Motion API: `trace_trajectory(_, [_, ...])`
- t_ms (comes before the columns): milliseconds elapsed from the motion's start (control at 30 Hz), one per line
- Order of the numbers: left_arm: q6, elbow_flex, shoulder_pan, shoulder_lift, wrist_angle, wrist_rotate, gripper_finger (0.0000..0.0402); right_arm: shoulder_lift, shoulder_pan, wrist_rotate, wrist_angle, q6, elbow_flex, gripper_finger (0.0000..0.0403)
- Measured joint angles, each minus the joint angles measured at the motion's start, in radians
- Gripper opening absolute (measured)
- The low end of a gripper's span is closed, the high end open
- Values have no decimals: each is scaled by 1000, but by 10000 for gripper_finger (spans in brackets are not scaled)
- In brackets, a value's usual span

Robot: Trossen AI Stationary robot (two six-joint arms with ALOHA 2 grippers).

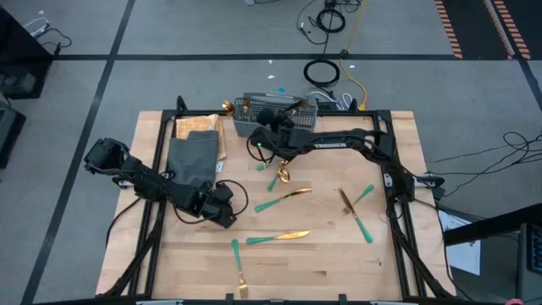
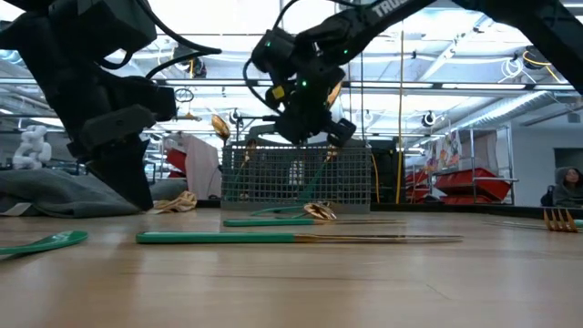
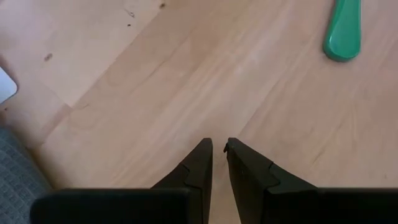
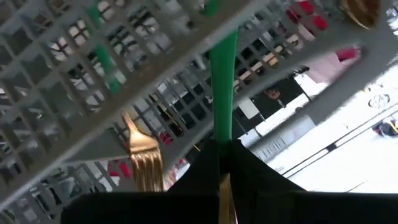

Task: Sort silverware
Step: Put the green table knife into the silverware basket

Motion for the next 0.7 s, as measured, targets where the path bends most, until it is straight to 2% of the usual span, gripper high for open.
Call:
trace_trajectory(233, [0, 0, 0, 0, -1, -5, 58, 6, -4, 8, 7, -17, 0, 14])
trace_trajectory(567, [-2, 0, 0, 0, 0, -5, 58, 6, -3, 15, 10, 6, 0, 132])
trace_trajectory(700, [-2, 0, 0, 0, 0, -5, 58, 4, -2, 46, 60, 35, 0, 159])
